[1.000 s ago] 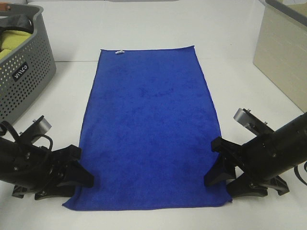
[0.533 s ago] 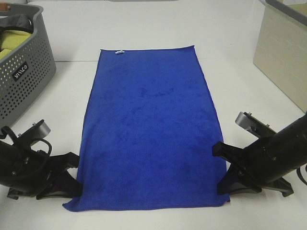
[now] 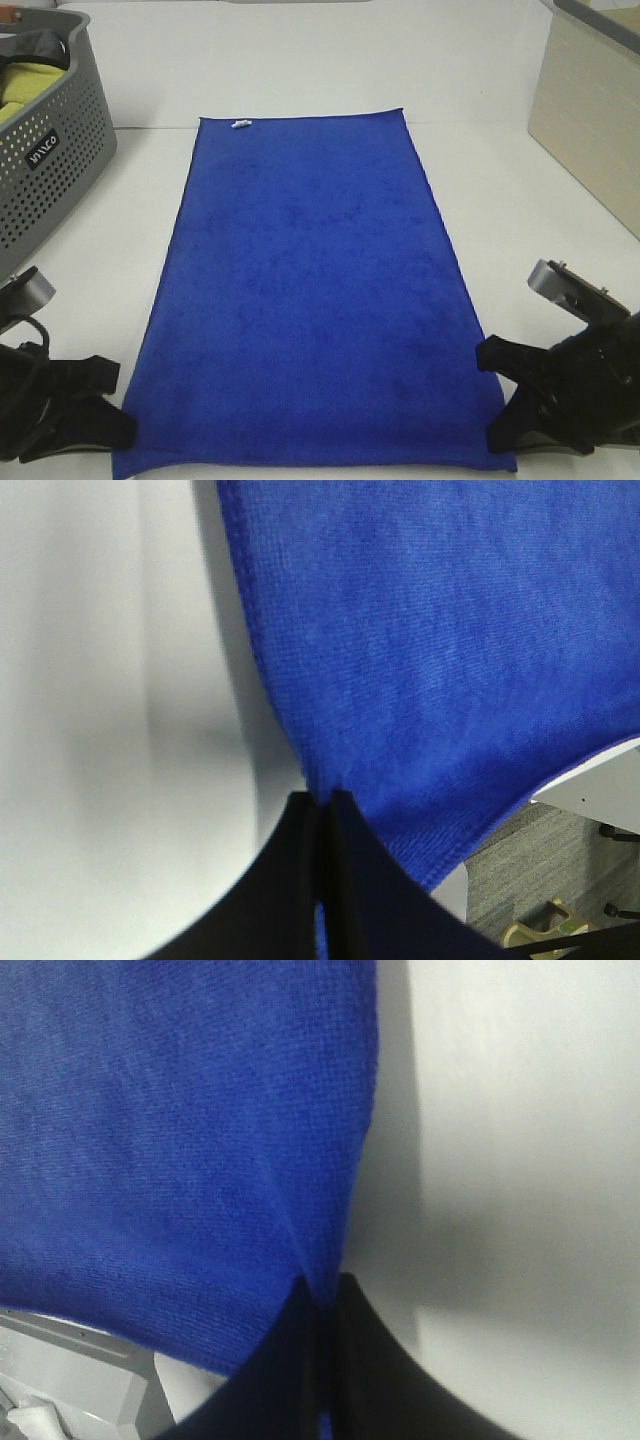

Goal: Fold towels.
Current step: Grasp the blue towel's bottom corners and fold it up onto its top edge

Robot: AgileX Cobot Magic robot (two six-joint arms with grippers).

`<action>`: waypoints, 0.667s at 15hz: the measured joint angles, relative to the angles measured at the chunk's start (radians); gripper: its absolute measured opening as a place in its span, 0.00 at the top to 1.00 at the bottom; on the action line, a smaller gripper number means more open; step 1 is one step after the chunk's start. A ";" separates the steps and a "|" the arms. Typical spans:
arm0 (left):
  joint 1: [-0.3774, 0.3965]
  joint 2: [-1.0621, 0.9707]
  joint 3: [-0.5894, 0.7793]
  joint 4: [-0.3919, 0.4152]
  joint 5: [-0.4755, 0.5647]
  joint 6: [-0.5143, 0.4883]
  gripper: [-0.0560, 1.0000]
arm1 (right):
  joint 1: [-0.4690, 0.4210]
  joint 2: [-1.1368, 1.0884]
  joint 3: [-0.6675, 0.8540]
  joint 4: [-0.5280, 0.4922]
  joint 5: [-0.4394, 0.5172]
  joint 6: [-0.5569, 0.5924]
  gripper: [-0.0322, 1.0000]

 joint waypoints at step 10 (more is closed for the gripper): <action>-0.001 -0.042 -0.211 0.107 0.010 -0.211 0.95 | 0.000 -0.008 -0.255 -0.109 0.058 0.078 0.97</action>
